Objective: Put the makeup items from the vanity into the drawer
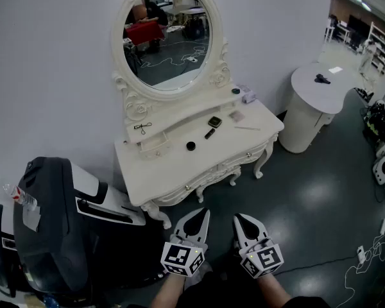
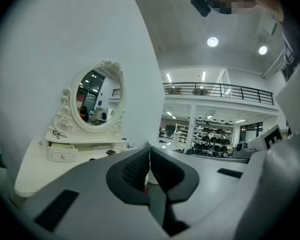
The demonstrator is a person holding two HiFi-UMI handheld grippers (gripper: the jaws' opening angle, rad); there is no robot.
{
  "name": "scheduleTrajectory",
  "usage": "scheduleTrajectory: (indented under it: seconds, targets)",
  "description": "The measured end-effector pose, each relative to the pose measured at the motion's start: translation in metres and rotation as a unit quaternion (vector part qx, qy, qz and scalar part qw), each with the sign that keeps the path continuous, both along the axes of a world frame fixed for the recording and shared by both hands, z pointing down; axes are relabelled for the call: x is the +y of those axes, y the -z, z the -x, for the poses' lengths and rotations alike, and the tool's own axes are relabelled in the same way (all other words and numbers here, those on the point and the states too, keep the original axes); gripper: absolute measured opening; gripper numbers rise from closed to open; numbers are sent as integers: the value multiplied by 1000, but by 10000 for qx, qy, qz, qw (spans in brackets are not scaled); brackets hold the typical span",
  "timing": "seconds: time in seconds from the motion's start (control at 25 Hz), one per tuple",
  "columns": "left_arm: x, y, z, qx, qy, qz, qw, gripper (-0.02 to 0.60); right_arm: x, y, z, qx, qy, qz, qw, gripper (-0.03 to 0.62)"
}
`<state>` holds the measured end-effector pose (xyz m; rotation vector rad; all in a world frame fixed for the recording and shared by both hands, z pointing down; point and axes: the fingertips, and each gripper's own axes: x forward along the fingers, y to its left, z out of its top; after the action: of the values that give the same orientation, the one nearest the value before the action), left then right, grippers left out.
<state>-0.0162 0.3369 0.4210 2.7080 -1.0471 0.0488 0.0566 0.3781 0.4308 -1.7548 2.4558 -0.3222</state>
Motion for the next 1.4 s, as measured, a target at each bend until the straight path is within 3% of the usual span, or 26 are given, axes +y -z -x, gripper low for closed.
scheduleTrajectory:
  seconds: [0.64, 1.4]
  targets:
    - [1, 9, 27, 23, 311, 10, 9995, 15, -12, 9, 26, -25, 402, -74, 9992, 23]
    - [-33, -3, -43, -280, 940, 55, 9952, 15, -60, -6, -49, -301, 1146, 46, 9929, 23]
